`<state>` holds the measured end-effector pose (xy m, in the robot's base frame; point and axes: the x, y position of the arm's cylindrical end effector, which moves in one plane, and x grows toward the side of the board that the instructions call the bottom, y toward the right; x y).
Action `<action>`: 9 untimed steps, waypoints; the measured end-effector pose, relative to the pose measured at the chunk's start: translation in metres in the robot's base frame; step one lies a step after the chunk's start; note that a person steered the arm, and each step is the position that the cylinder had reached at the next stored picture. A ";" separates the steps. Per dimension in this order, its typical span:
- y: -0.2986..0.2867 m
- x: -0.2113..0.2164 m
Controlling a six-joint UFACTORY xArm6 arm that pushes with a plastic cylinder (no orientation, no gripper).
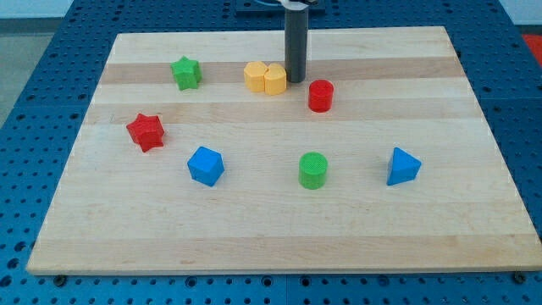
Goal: Keep red circle on top left to red star
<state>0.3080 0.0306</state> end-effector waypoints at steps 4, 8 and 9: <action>0.168 0.040; 0.092 0.001; 0.092 0.030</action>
<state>0.3378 0.1224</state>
